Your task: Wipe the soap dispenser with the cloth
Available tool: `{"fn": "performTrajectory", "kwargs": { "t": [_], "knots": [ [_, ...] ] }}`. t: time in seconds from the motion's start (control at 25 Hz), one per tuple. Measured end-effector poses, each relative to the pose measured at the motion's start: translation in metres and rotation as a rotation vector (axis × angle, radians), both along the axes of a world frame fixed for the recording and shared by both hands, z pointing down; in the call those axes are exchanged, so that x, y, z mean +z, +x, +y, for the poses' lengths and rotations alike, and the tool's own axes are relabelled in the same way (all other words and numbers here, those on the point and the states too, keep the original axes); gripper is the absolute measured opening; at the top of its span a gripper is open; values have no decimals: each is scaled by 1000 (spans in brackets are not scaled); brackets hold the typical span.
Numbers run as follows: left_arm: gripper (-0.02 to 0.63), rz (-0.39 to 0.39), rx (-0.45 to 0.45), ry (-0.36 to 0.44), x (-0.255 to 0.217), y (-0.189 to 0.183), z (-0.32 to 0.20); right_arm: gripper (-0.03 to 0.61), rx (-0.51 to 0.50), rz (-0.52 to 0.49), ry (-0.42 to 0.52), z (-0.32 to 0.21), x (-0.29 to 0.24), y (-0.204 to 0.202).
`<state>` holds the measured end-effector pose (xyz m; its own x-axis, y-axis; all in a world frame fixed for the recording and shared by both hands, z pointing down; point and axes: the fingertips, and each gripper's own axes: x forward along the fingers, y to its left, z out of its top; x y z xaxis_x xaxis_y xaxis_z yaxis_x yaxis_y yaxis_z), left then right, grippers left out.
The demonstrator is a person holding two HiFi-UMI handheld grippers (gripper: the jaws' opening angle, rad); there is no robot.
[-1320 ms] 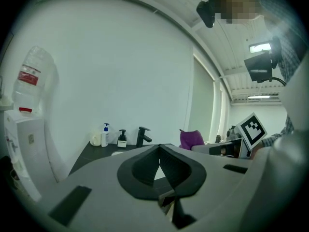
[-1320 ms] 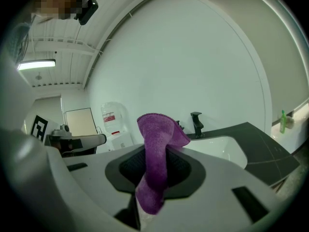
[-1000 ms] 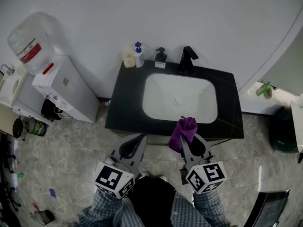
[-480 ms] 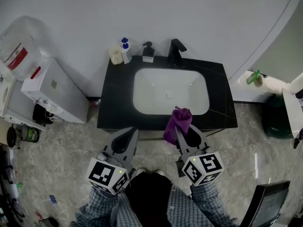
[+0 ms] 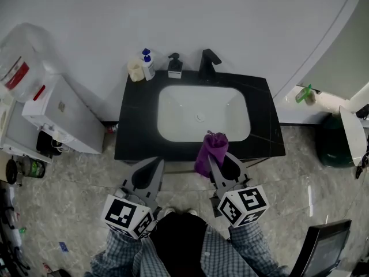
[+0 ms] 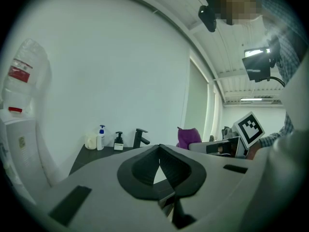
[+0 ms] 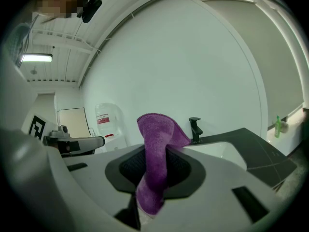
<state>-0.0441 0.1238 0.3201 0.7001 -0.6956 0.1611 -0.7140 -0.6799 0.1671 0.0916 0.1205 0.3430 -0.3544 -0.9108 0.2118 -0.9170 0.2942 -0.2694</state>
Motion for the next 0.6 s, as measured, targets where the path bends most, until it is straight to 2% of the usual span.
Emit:
{"fn": "performTrajectory", "kwargs": {
  "t": [0.6],
  "knots": [
    [11,0,-9,-15,2,-4,12,91,-13,-4,-36,12,5,-6]
  ]
}}
